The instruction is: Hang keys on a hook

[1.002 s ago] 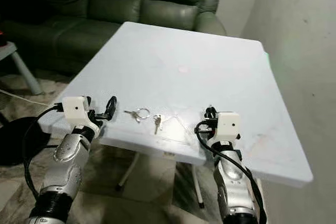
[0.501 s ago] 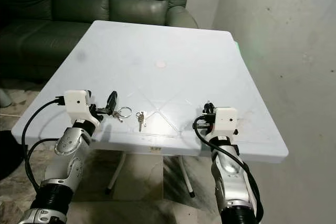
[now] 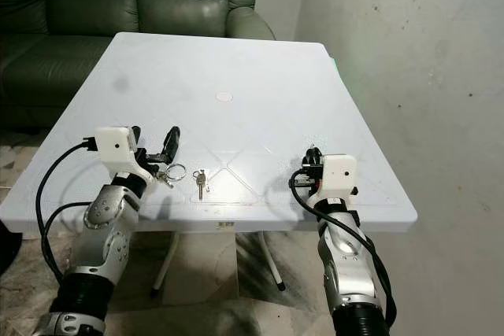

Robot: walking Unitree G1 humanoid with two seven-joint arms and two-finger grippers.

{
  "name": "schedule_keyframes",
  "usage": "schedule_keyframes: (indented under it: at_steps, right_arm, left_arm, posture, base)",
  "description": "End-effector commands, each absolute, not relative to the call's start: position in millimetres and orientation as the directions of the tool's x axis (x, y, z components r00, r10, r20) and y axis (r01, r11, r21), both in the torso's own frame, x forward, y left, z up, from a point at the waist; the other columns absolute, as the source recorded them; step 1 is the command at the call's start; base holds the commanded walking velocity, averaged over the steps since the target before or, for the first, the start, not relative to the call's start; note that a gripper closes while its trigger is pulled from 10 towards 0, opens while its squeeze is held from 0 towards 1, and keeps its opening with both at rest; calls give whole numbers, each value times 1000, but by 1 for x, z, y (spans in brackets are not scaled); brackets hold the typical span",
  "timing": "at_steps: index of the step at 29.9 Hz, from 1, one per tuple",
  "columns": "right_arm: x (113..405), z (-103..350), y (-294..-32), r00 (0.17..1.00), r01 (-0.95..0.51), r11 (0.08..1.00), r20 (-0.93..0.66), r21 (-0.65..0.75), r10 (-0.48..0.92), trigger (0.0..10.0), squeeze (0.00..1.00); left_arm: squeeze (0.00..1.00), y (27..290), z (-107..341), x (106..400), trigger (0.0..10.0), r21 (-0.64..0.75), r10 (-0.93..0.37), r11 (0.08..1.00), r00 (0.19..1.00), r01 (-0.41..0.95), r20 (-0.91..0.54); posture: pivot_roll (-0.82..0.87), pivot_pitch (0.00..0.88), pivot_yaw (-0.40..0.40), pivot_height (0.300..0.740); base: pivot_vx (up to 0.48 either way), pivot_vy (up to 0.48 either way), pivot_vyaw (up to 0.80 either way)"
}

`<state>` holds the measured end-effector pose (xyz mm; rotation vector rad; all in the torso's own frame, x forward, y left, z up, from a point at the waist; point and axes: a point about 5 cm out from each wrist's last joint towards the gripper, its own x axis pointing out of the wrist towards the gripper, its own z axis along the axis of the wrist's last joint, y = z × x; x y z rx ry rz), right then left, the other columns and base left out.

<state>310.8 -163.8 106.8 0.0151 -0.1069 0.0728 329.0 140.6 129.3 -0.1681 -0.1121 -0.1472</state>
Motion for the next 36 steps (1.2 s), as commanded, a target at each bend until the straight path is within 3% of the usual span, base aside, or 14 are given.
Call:
schedule_keyframes:
  at_steps: [1, 9, 14, 36]
  right_arm:
    - [311, 112, -165, 989, -76, 997, 129, -1, 76, 10000, 0]
    - [309, 111, -164, 989, -82, 997, 123, -4, 82, 10000, 0]
    - [308, 111, -163, 989, -82, 997, 122, -3, 82, 10000, 0]
    - [302, 109, -161, 990, -82, 997, 113, 2, 81, 10000, 0]
  left_arm:
    - [0, 137, 130, 327, 10000, -155, -146, 974, 982, 165, 122]
    - [0, 137, 127, 328, 10000, -156, -138, 976, 986, 152, 96]
    - [0, 139, 126, 328, 10000, -158, -130, 977, 988, 142, 84]
    - [0, 137, 122, 323, 10000, -181, -123, 975, 991, 131, 53]
  posture:
    - [102, 0, -74, 740]
    - [99, 0, -75, 740]
    - [96, 0, -75, 740]
    - [96, 0, -82, 740]
  base:
    - [0, 0, -769]
    - [0, 0, -769]
    - [0, 446, -769]
    - [0, 0, -769]
